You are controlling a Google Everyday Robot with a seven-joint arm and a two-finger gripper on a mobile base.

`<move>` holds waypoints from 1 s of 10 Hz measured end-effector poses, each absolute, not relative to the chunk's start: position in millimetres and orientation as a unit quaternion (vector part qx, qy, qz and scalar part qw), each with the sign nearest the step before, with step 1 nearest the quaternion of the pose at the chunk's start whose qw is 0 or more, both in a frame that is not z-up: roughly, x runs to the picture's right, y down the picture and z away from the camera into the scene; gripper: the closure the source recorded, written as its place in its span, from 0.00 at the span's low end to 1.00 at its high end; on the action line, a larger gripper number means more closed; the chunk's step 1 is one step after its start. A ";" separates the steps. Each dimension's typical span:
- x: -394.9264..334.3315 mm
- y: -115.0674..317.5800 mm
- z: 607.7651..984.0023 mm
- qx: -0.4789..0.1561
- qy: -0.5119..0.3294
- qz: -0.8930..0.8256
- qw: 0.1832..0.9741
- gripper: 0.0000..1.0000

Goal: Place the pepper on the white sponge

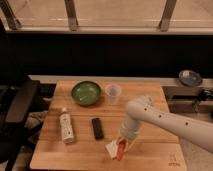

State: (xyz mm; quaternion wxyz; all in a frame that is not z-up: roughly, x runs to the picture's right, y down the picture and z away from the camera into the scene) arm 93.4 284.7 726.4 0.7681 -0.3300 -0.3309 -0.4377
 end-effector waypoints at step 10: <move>81.3 258.7 743.8 -0.333 -0.340 -0.434 0.765 0.67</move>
